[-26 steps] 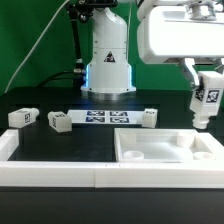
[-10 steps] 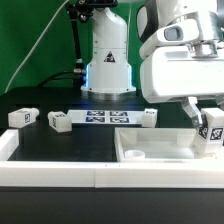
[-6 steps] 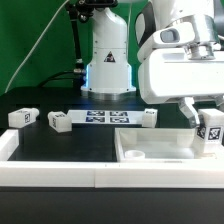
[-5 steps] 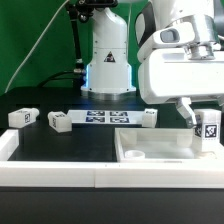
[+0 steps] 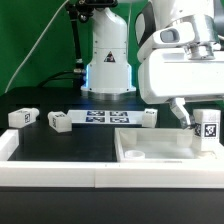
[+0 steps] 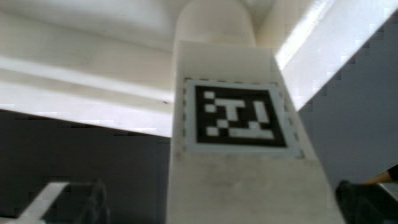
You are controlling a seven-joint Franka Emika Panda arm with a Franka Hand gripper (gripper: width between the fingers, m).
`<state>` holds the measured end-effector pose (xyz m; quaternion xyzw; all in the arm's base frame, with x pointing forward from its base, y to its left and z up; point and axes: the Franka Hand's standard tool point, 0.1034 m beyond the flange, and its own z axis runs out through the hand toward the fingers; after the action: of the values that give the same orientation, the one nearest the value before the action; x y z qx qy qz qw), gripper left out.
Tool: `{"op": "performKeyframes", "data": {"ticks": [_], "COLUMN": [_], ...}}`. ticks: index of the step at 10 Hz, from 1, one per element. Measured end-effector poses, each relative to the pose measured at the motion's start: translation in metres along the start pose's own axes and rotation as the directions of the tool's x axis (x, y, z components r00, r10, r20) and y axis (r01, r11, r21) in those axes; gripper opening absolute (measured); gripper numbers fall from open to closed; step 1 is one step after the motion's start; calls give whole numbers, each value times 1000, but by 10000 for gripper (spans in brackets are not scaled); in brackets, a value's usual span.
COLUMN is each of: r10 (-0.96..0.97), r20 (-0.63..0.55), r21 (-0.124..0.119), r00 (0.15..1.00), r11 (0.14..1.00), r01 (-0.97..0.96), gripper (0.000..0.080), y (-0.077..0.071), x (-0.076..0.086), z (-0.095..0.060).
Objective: Assemble one leg
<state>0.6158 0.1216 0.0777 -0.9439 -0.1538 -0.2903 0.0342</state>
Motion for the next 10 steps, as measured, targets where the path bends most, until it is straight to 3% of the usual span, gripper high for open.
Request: {"op": "performKeyframes", "data": {"ticks": [2, 4, 6, 7, 8, 10], "r10": [-1, -27, -30, -30, -37, -19], "r20": [4, 30, 62, 84, 189, 314], "r21": [1, 3, 11, 16, 39, 55], "r00": [1000, 999, 998, 996, 981, 949], "r11": [1000, 1000, 1000, 999, 999, 998], "r01": [1, 27, 30, 29, 30, 2], "gripper": [649, 649, 649, 649, 649, 649], "y": [-1, 1, 1, 0, -5, -7], "x": [2, 16, 25, 22, 17, 8], "z": [-1, -14, -15, -14, -13, -12]}}
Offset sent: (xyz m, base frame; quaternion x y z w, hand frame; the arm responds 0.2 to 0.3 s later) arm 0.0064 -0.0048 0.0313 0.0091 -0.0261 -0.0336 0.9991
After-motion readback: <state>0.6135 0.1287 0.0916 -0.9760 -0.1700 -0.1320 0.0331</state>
